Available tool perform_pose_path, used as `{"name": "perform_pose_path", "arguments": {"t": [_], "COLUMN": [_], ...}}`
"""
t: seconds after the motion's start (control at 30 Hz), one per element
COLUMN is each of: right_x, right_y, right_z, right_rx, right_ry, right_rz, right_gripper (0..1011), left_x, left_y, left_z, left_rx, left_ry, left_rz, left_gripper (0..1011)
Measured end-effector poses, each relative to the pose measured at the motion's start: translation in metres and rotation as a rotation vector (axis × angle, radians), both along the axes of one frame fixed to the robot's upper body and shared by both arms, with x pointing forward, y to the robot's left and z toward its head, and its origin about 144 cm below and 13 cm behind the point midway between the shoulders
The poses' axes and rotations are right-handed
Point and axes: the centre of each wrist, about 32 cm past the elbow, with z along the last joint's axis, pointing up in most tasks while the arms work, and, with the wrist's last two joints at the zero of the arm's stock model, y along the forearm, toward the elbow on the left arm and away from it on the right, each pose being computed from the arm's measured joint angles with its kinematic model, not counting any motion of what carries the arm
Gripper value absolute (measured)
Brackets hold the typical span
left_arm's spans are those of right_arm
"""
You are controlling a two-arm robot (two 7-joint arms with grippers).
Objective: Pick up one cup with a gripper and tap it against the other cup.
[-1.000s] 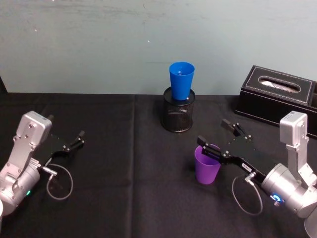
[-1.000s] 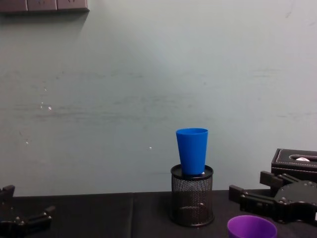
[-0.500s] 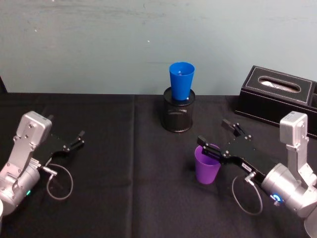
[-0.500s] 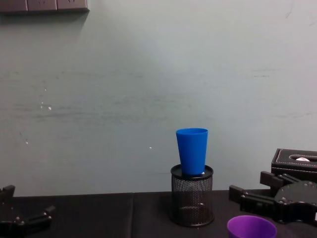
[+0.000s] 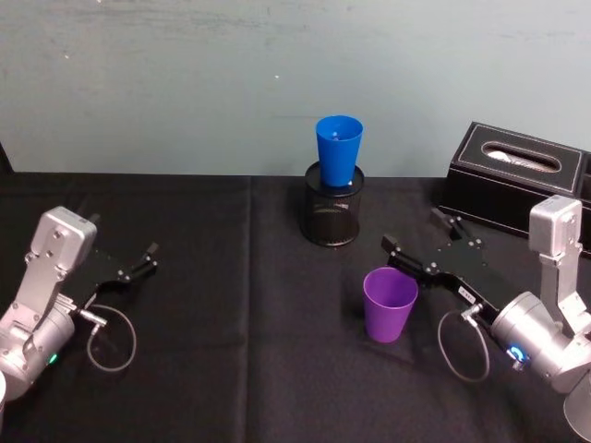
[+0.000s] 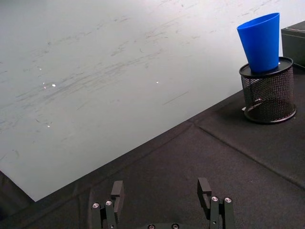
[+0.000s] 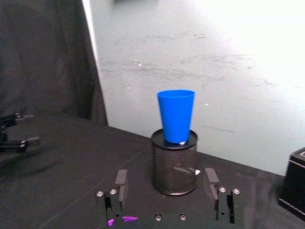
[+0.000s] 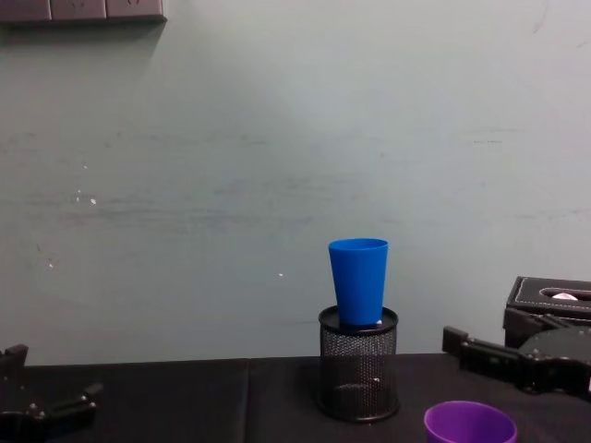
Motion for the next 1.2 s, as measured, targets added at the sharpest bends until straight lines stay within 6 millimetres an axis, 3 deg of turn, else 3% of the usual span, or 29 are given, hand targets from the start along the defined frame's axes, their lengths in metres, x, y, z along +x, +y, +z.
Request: {"name": "perform_pose_path", "arguments": {"t": [1.2], "right_x": [0.005], "right_y": [-0.011], "right_z": [-0.026], "right_rx": [-0.056], "right_ry": [0.050], "right_rz": [-0.232], "right_gripper": [1003], "left_x": [0.000], "left_y": [0.000], "left_z": [0.000], "left_rx": [0.000], "left_ry": [0.000], "left_rz": [0.000], "left_gripper": [1011]}}
